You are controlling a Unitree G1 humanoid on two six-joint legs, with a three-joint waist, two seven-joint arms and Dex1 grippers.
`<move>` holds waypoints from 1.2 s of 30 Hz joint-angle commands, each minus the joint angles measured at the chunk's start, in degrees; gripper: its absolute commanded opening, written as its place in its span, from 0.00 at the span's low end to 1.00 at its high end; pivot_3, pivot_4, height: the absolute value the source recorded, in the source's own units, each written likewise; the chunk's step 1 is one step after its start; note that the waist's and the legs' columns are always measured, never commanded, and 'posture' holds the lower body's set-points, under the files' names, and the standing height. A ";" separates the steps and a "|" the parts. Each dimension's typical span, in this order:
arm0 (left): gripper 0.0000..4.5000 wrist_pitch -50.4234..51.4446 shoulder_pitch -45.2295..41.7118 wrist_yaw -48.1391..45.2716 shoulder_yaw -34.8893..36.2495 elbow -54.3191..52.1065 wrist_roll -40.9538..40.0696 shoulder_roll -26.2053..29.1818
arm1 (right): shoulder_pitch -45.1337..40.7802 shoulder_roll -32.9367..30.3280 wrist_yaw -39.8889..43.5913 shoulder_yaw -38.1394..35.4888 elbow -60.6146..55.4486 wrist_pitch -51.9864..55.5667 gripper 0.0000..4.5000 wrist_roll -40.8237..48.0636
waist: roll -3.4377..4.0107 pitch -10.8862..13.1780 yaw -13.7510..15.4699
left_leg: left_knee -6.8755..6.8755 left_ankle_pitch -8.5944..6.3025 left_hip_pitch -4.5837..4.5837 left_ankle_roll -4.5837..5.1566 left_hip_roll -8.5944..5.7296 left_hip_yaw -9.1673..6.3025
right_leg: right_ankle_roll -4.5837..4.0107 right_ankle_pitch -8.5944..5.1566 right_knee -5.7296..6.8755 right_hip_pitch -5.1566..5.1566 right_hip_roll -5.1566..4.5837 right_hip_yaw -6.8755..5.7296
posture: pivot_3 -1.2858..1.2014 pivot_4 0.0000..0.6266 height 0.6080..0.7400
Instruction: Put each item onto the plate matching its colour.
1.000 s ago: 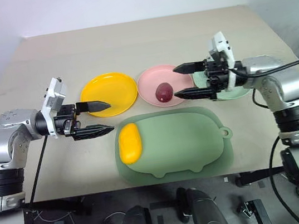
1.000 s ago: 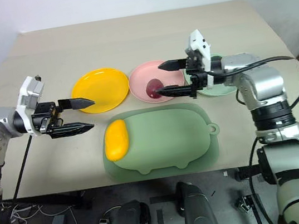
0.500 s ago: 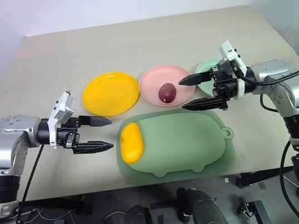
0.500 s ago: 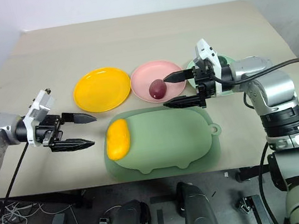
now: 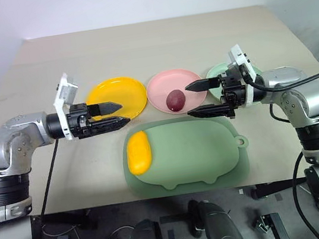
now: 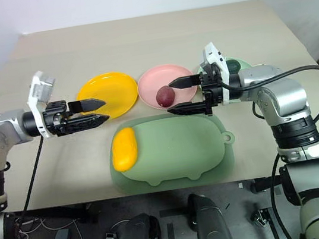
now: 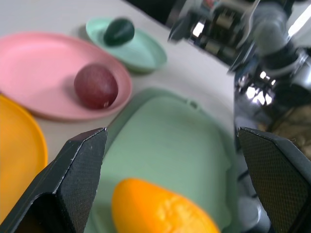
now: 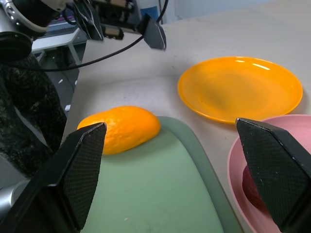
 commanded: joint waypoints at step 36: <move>1.00 25.93 0.64 27.09 9.05 -17.66 -21.38 0.41 | -2.91 2.86 -3.64 -0.92 0.38 0.42 1.00 0.93 | -0.15 0.11 0.08 | 0.00 0.21 0.04 -0.40 -0.04 -0.05 | 0.01 0.00 0.02 0.03 -0.04 0.11 | 0.52 0.24 1.00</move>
